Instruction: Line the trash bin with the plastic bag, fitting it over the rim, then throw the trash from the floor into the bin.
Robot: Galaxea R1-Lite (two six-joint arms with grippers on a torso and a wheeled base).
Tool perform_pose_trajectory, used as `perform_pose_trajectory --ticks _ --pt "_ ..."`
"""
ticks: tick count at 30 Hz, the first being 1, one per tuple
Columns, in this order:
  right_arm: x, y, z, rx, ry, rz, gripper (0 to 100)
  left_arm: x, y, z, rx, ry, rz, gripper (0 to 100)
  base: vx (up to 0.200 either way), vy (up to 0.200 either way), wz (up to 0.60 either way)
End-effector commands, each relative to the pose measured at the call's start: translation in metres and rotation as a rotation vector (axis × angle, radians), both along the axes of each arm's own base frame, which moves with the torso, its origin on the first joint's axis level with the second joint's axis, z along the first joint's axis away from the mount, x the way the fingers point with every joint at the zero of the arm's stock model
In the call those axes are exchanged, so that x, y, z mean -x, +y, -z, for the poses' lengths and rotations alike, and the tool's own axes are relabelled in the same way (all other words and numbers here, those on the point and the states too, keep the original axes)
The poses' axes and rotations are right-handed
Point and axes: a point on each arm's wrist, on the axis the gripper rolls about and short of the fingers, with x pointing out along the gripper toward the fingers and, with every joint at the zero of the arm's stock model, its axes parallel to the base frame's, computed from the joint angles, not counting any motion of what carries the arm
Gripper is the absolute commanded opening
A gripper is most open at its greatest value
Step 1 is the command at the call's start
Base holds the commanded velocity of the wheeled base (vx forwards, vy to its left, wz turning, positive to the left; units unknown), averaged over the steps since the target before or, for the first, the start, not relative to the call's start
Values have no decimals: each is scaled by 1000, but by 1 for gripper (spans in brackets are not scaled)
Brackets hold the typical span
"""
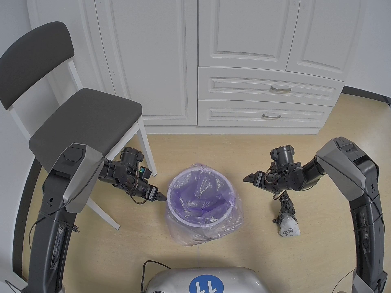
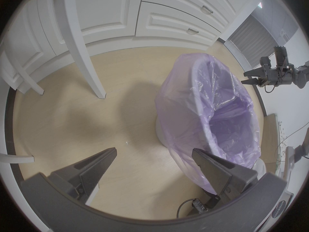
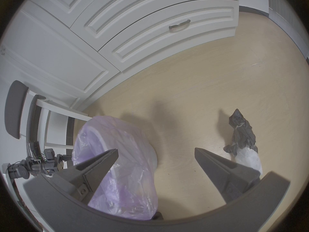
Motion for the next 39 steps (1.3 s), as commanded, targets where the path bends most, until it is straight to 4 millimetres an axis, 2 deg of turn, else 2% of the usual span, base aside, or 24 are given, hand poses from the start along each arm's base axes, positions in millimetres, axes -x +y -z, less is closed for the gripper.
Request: perform_pose_trajectory --ticks 1,5,8,12,19,24,29,30,31,32,39 --pt "-10 5 29 12 18 -8 100 -10 2 47 -23 71 15 100 0 0 0" --pt "-11 8 36 23 21 -3 100 -10 1 61 -24 56 26 100 0 0 0" --pt "-13 9 38 25 18 -6 100 -11 2 62 -22 54 24 100 0 0 0" --pt "-13 14 42 48 8 -38 100 -19 2 54 6 -26 4 100 0 0 0" --pt "-13 22 49 83 19 -111 100 -24 9 31 38 -53 -53 100 0 0 0" --pt "-20 26 61 131 88 -185 100 -19 10 19 33 -53 -57 100 0 0 0" --pt "-30 30 63 175 176 -250 100 -16 11 8 35 -62 -57 100 0 0 0" --pt "-29 30 67 182 195 -255 100 -16 11 7 34 -63 -58 100 0 0 0" --pt "-25 31 82 195 237 -258 100 -16 11 6 34 -66 -58 100 0 0 0" --pt "-24 32 86 197 241 -263 100 -16 11 5 34 -67 -59 100 0 0 0" --pt "-31 30 87 198 175 -261 100 -10 9 6 27 -69 -58 100 0 0 0"
